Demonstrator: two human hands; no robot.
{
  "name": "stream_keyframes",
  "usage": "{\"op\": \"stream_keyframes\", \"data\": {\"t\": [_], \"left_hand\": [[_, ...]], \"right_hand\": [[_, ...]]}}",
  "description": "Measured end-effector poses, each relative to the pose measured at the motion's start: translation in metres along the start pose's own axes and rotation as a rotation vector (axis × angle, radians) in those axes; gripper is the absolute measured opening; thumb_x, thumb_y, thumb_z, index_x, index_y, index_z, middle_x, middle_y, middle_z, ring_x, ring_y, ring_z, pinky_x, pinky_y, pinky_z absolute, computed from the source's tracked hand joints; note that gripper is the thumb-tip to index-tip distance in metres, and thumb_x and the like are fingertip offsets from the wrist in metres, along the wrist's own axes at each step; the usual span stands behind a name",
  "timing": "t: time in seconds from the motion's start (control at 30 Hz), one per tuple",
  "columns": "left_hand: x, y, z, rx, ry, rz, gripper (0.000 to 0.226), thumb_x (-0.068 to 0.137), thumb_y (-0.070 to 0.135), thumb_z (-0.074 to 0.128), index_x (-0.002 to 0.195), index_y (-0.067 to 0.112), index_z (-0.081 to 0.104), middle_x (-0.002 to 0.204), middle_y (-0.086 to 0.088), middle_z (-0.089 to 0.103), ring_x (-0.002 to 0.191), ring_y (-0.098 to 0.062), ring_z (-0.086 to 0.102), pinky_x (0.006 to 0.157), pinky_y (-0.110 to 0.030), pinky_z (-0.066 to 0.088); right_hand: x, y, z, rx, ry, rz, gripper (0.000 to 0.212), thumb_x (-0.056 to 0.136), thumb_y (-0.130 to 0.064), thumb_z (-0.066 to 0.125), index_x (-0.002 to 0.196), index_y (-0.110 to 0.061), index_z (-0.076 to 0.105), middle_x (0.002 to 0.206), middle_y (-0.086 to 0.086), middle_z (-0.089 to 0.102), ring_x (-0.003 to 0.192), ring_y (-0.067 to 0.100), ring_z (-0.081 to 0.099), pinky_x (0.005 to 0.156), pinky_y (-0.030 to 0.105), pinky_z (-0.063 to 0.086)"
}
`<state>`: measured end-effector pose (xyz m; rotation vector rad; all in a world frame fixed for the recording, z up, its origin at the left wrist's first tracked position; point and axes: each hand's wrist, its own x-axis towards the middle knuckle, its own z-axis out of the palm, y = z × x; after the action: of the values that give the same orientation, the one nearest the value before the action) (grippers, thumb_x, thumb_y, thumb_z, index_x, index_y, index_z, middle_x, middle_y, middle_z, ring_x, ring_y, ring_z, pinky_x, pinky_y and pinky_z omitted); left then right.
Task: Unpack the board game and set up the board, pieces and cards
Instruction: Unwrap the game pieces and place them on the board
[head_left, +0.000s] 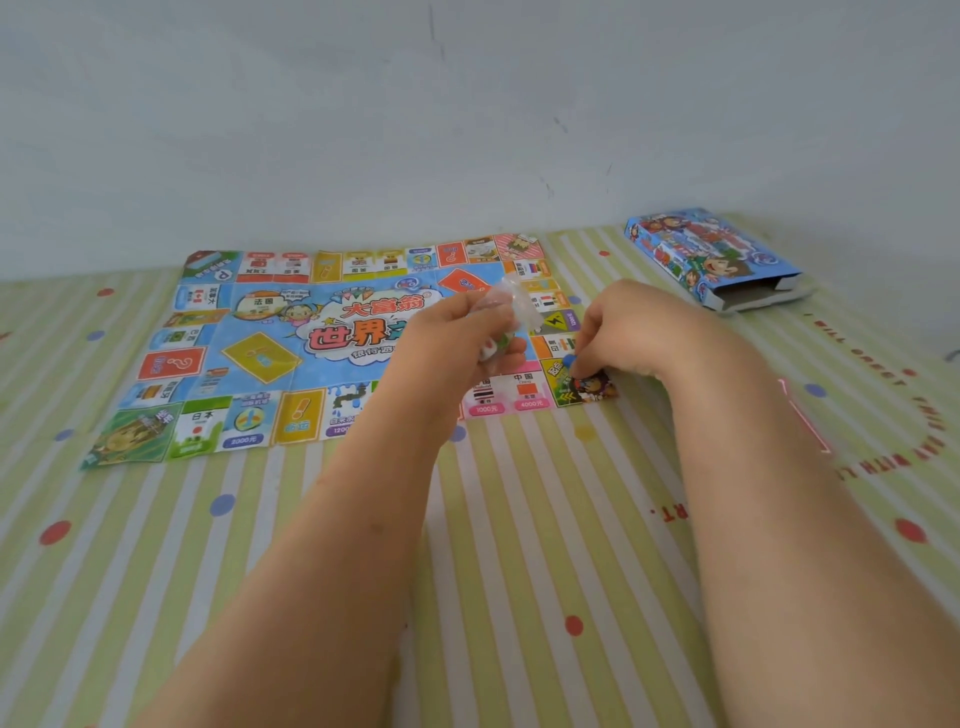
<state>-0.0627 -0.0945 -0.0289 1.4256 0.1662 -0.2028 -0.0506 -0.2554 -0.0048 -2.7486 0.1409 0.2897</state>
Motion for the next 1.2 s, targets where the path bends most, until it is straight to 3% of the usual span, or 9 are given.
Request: {"op": "stream_keyframes", "data": {"t": [0.17, 0.3, 0.4, 0.53, 0.7, 0.8, 0.93, 1.07, 1.2], "left_hand": [[-0.001, 0.004, 0.003, -0.126, -0.040, -0.057, 0.045, 0.085, -0.007, 0.058, 0.129, 0.003, 0.054, 0.115, -0.021, 0.064, 0.082, -0.023, 0.070, 0.075, -0.032, 0.060], [-0.003, 0.004, 0.003, -0.110, -0.084, -0.038, 0.032, 0.089, -0.012, 0.046, 0.119, -0.003, 0.054, 0.112, -0.021, 0.066, 0.090, -0.028, 0.069, 0.079, -0.034, 0.059], [-0.002, 0.003, 0.002, -0.078, -0.091, -0.027, 0.023, 0.090, -0.011, 0.048, 0.110, -0.005, 0.057, 0.112, -0.022, 0.064, 0.090, -0.027, 0.070, 0.079, -0.034, 0.059], [0.001, 0.001, 0.000, -0.070, -0.102, -0.016, 0.020, 0.090, -0.008, 0.051, 0.107, -0.004, 0.061, 0.108, -0.020, 0.065, 0.087, -0.025, 0.070, 0.081, -0.035, 0.059], [0.001, 0.000, -0.002, -0.114, -0.121, -0.012, 0.023, 0.090, -0.006, 0.054, 0.111, -0.001, 0.061, 0.101, -0.015, 0.069, 0.086, -0.025, 0.072, 0.080, -0.036, 0.059], [0.003, 0.000, -0.004, -0.120, -0.114, -0.008, 0.029, 0.090, -0.005, 0.056, 0.118, 0.001, 0.059, 0.103, -0.017, 0.068, 0.085, -0.025, 0.072, 0.078, -0.034, 0.060], [0.004, 0.002, -0.007, -0.118, -0.125, 0.008, 0.031, 0.090, -0.004, 0.057, 0.120, 0.002, 0.059, 0.103, -0.017, 0.069, 0.086, -0.024, 0.072, 0.076, -0.031, 0.060], [0.004, 0.000, -0.006, -0.075, -0.126, 0.012, 0.029, 0.091, -0.003, 0.056, 0.118, 0.004, 0.061, 0.107, -0.017, 0.069, 0.088, -0.024, 0.072, 0.075, -0.030, 0.060], [0.004, -0.001, -0.006, -0.037, -0.128, 0.028, 0.021, 0.092, -0.002, 0.054, 0.110, 0.001, 0.063, 0.101, -0.016, 0.070, 0.085, -0.021, 0.072, 0.071, -0.028, 0.059]], "right_hand": [[-0.007, 0.001, -0.008, 0.101, 0.077, -0.070, 0.012, 0.081, -0.017, 0.075, 0.092, -0.013, 0.073, 0.094, 0.004, 0.069, 0.080, 0.018, 0.062, 0.058, 0.023, 0.042], [-0.009, 0.001, -0.012, 0.288, 0.184, -0.156, 0.012, 0.083, -0.008, 0.069, 0.089, -0.018, 0.072, 0.079, -0.007, 0.064, 0.061, 0.004, 0.052, 0.053, 0.019, 0.038], [-0.012, 0.001, -0.008, 0.364, 0.231, -0.219, 0.014, 0.082, -0.007, 0.068, 0.088, -0.019, 0.072, 0.078, -0.007, 0.065, 0.067, 0.005, 0.058, 0.055, 0.015, 0.043], [-0.016, 0.004, 0.001, 0.460, 0.288, -0.313, 0.013, 0.083, -0.008, 0.068, 0.084, -0.020, 0.071, 0.083, -0.005, 0.068, 0.076, 0.007, 0.063, 0.073, 0.020, 0.050], [-0.017, 0.004, 0.005, 0.552, 0.322, -0.343, 0.020, 0.083, -0.003, 0.065, 0.083, -0.022, 0.071, 0.082, -0.010, 0.068, 0.076, 0.002, 0.061, 0.068, 0.010, 0.047], [-0.018, 0.005, 0.003, 0.604, 0.291, -0.346, 0.023, 0.085, -0.002, 0.063, 0.082, -0.023, 0.071, 0.084, -0.010, 0.069, 0.078, 0.003, 0.063, 0.071, 0.010, 0.049], [-0.017, 0.008, 0.003, 0.570, 0.222, -0.329, 0.023, 0.085, -0.002, 0.064, 0.079, -0.023, 0.072, 0.082, -0.005, 0.071, 0.076, 0.009, 0.065, 0.083, 0.027, 0.052], [-0.018, 0.007, 0.005, 0.624, 0.121, -0.326, 0.020, 0.084, -0.003, 0.068, 0.083, -0.021, 0.074, 0.082, 0.001, 0.075, 0.071, 0.007, 0.068, 0.077, 0.023, 0.056], [-0.018, 0.003, 0.008, 0.806, 0.109, -0.323, 0.016, 0.084, 0.001, 0.068, 0.094, -0.009, 0.076, 0.086, 0.009, 0.075, 0.075, 0.014, 0.071, 0.075, 0.023, 0.059]]}}
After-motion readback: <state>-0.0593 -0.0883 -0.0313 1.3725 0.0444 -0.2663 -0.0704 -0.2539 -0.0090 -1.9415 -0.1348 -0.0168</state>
